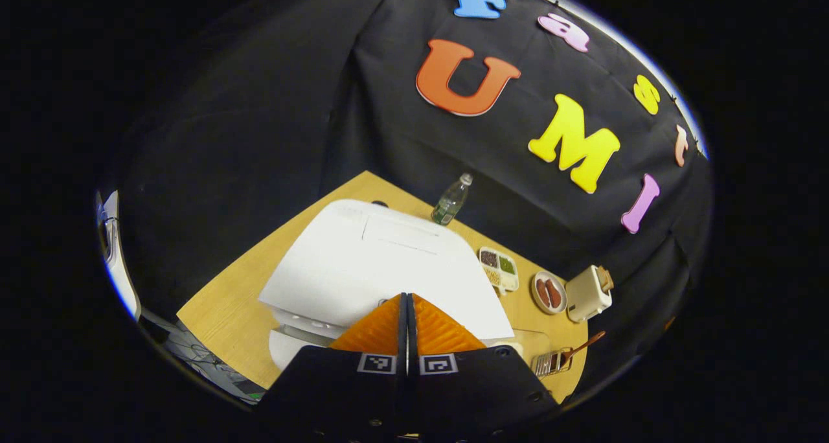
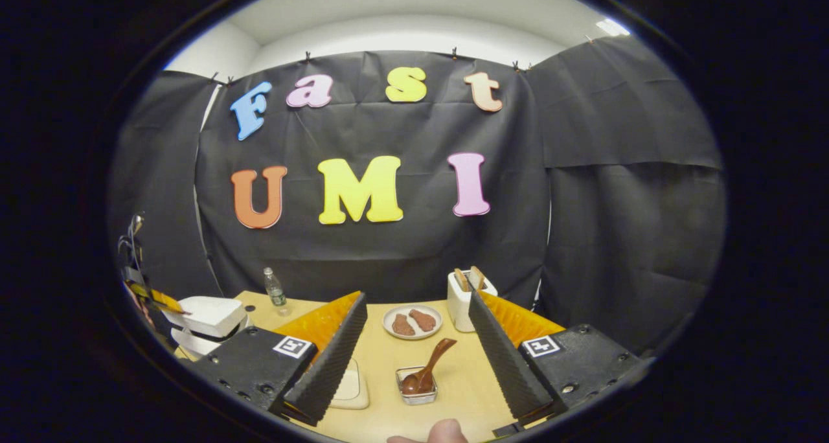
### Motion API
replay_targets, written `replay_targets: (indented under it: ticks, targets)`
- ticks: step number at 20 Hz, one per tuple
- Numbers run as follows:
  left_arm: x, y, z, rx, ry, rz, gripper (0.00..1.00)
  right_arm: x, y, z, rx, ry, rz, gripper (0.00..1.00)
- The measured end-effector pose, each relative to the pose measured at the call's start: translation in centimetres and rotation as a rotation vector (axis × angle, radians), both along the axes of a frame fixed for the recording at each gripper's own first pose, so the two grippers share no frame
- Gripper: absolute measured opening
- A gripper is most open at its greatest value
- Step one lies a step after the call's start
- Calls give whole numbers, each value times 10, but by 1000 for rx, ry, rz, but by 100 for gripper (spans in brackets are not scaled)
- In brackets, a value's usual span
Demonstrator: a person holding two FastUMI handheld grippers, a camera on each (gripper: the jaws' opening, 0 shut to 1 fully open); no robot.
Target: Close the left gripper, press the button to open the rice cooker; take a wooden spoon from the chopstick holder with the right hand, scoop a spoonful of rice and pour it into the rice cooker, then put the wooden spoon back into the chopstick holder.
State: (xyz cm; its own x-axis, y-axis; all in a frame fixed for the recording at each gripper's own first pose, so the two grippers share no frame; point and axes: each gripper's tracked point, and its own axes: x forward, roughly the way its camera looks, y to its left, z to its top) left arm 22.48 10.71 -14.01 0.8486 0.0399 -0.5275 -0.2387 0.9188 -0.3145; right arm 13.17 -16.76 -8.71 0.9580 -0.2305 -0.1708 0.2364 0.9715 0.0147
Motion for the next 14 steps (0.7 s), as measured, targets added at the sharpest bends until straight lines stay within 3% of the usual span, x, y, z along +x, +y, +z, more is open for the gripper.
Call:
replay_targets:
  ticks: [5,8,9,12,13,14]
  targets:
    - [17,-3,51,55,-122,-4,1,-4,3,12,-8,-20,16,100]
    - [18,-4,76,137,-182,-17,0,-6,9,15,-25,-13,46,100]
    - [16,-5,81,164,-200,-24,9,-7,10,17,-32,-16,53,100]
    - [4,-17,95,225,-248,-53,20,-11,17,15,-51,-7,73,100]
    - [-3,-25,100,235,-267,-68,30,-13,20,14,-51,0,81,100]
    - [-9,-31,105,245,-285,-77,49,-15,21,12,-50,5,87,100]
